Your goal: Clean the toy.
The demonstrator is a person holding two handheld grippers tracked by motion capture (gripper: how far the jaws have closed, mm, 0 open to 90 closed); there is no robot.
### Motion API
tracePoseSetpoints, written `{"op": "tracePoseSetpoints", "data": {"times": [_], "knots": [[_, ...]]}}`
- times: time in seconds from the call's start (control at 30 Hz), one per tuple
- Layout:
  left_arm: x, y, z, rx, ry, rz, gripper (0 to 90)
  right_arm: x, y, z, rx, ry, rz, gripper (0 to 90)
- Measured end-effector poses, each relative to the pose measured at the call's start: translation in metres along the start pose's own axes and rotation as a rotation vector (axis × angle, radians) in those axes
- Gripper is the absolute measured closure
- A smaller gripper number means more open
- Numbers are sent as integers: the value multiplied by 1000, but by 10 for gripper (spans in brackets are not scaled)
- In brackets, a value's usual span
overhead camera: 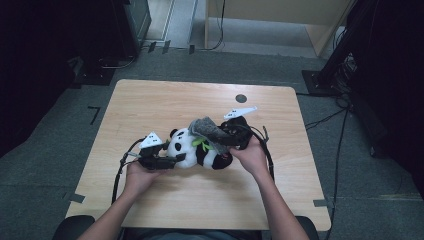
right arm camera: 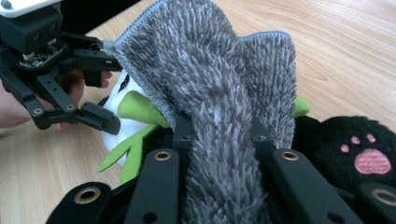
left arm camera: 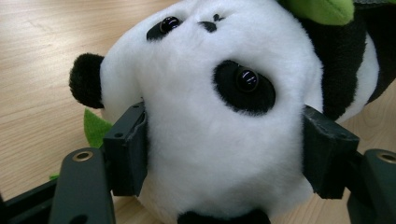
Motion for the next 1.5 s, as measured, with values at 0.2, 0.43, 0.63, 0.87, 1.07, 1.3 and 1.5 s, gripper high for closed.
{"op": "tracePoseSetpoints", "data": {"times": [0.2,0.43,0.63,0.87,1.07,1.3,1.5], "knots": [[2,0,0,-12,6,7,304,12,-1,-10,23,36,10,741],[1,0,0,-10,-4,1,304,24,-9,-20,33,70,-12,741],[2,0,-1,-6,-6,1,303,30,-14,-27,44,84,-21,743],[0,0,0,-3,-18,-4,301,42,-20,-35,44,98,-36,744],[-1,1,2,-11,-25,-9,301,50,-22,-41,37,113,-50,746],[-3,1,1,1,-20,-19,301,59,-24,-50,20,126,-80,746],[-4,1,1,1,-15,-17,301,69,-24,-58,10,160,-87,748]]}}
Point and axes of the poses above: each handheld gripper's, and its own axes: y roughly forward along the jaws, z roughly out of its top, x roughly to its right, the point moved 5 cm from there along y, roughly forward along the jaws, and after that the axes turned 14 degrees about y, right-handed, at the moved point
